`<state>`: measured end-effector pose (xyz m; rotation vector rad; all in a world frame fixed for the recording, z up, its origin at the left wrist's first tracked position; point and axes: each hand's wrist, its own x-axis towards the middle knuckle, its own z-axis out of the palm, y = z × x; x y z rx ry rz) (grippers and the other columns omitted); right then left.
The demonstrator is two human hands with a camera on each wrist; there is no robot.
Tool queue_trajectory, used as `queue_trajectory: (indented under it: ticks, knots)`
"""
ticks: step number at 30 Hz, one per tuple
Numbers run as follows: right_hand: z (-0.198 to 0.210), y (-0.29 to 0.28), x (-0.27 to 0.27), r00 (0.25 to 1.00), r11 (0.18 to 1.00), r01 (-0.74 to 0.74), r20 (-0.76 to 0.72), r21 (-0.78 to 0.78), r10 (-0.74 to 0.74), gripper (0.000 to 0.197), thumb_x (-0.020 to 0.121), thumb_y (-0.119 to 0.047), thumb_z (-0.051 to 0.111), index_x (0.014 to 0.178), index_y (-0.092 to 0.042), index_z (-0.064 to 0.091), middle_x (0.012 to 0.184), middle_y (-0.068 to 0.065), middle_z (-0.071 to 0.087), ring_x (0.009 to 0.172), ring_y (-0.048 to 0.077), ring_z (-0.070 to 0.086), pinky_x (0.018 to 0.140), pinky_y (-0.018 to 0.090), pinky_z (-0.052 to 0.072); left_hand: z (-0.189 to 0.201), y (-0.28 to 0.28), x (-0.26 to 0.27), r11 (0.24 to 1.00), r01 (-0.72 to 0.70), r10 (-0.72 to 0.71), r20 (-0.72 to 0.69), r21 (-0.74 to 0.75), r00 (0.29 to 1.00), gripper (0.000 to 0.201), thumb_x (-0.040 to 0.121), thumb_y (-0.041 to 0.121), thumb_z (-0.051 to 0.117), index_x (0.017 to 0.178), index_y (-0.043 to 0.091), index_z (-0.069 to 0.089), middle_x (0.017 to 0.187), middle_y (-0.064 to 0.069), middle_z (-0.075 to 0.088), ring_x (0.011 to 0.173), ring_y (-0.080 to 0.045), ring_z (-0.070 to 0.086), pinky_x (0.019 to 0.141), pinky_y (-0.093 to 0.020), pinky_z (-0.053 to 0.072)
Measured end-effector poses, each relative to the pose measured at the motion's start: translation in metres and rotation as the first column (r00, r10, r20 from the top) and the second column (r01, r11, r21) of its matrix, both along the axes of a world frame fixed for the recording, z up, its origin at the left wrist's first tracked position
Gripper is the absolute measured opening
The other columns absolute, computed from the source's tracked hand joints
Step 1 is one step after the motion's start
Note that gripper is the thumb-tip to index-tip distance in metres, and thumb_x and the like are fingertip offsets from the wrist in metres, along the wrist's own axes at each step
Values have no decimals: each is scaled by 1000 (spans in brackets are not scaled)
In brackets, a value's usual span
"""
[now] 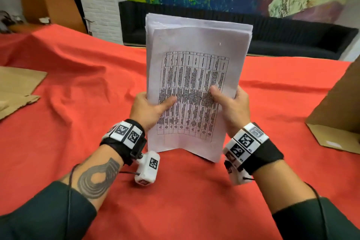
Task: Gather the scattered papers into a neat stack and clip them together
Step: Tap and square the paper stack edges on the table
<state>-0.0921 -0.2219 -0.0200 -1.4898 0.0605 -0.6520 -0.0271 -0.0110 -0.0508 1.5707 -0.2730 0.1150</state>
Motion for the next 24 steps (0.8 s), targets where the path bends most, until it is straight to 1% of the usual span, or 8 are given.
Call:
queue_trajectory:
  ticks: [3, 6, 9, 11, 14, 17, 20, 24]
  knots:
    - [31, -13, 0, 967, 957, 246, 110, -151, -231, 66, 63, -33, 88, 116, -10, 56, 109, 3, 72, 96, 15, 72, 92, 52, 58, 21, 1, 2, 994, -39, 25, 129, 105, 991, 23, 73, 30, 92, 80, 16, 75, 85, -6, 79, 73, -18, 72, 78, -46, 64]
    - [91, -31, -18, 774, 594, 632, 445, -497, -451, 84, 60, -47, 86, 130, -21, 47, 128, -4, 55, 119, 15, 58, 105, 49, 46, 53, 11, 2, 948, -88, -34, 374, 306, 927, 44, 71, 40, 83, 63, 1, 64, 62, 4, 57, 59, -8, 45, 52, -33, 42]
    - [144, -40, -39, 907, 429, 420, 387, -800, -166, 39, 72, -45, 71, 108, -35, 60, 109, -3, 66, 103, 10, 62, 90, 50, 52, 96, 21, -3, 809, -180, -203, 553, 560, 808, 36, 71, 40, 69, 62, 6, 61, 59, 3, 42, 56, -13, 51, 51, -38, 40]
    - [147, -37, -42, 971, 496, 220, 237, -840, -30, 33, 77, -45, 70, 81, -12, 71, 82, 13, 73, 84, 3, 61, 68, 46, 55, 118, 23, -6, 708, -279, -275, 617, 649, 738, 25, 71, 35, 67, 72, 10, 69, 59, -6, 51, 67, -32, 70, 56, -40, 47]
    - [116, -44, -44, 972, 718, 146, 234, -681, 24, 21, 80, -15, 86, 100, -12, 79, 88, -16, 78, 88, -8, 67, 77, 25, 60, 126, 34, -4, 708, -474, -61, 713, 524, 698, 43, 68, 56, 75, 98, 26, 75, 82, -7, 74, 82, -31, 70, 71, -40, 54]
    - [78, -69, -39, 973, 877, 126, 229, -464, -19, 39, 73, 7, 82, 110, -4, 75, 106, 7, 77, 93, 12, 70, 92, 43, 60, 96, 59, 13, 768, -571, 228, 708, 291, 668, 90, 57, 61, 91, 130, 20, 56, 127, 1, 63, 116, -24, 60, 101, -37, 48]
    - [48, -82, -36, 982, 961, 52, 188, -272, 0, 45, 67, 12, 81, 105, -13, 77, 109, 11, 75, 95, 20, 70, 93, 49, 60, 57, 64, 20, 998, -64, 67, 196, -22, 978, 110, 49, 52, 99, 139, 9, 52, 135, -1, 65, 119, -15, 66, 107, -33, 52]
    - [15, -83, -33, 974, 968, -152, 134, -200, 181, 60, 58, 7, 86, 113, -14, 73, 113, 6, 76, 102, 21, 70, 90, 40, 59, 18, 56, 22, 970, 224, -213, 119, -95, 970, 63, 55, 25, 95, 113, 12, 75, 116, -7, 77, 103, -19, 73, 101, -43, 57]
